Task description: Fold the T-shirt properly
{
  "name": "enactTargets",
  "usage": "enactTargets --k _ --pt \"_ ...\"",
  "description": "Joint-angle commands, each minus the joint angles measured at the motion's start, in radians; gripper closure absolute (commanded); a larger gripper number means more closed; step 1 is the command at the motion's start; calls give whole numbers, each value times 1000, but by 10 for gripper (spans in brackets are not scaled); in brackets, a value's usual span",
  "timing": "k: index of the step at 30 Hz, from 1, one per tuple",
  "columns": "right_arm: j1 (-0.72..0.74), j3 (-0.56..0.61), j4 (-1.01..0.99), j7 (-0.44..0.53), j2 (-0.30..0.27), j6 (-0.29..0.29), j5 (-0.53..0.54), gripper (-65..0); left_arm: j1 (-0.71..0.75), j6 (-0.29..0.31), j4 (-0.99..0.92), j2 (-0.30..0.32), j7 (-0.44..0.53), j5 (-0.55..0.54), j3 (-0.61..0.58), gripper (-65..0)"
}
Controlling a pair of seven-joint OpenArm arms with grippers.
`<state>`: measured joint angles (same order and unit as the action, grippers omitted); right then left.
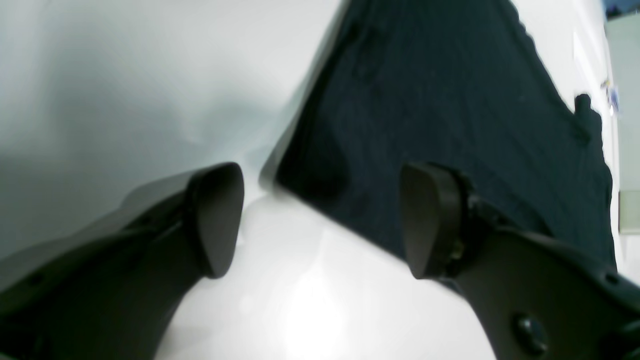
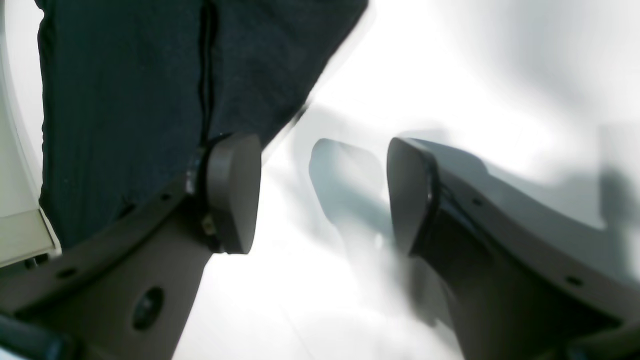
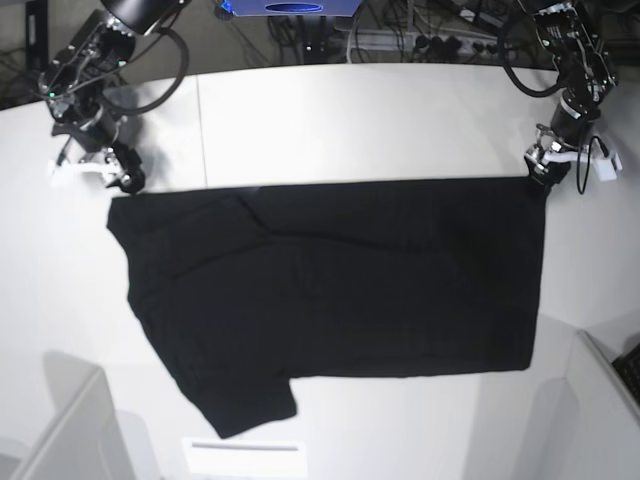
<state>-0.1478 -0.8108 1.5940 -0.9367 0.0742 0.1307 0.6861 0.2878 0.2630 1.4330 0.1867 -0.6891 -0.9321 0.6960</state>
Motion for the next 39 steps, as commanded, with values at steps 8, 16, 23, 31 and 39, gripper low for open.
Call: enactTargets --k 8,16,23,31,39 --pt "78 -11 -36 14 -18 5 10 -362 -43 -4 -44 10 -11 2 -2 -370" --pt "152 0 -182 14 -47 5 8 -362 -43 -4 -48 10 -11 2 0 -118" --pt "167 0 -209 57 -50 5 8 -362 -45 -4 -42 12 -11 2 0 0" --pt "170 -8 -280 63 -70 5 10 -222 -46 -3 -39 14 -11 2 0 0" --pt "164 -11 -272 55 -70 7 14 0 -34 0 -36 38 -11 2 -2 0"
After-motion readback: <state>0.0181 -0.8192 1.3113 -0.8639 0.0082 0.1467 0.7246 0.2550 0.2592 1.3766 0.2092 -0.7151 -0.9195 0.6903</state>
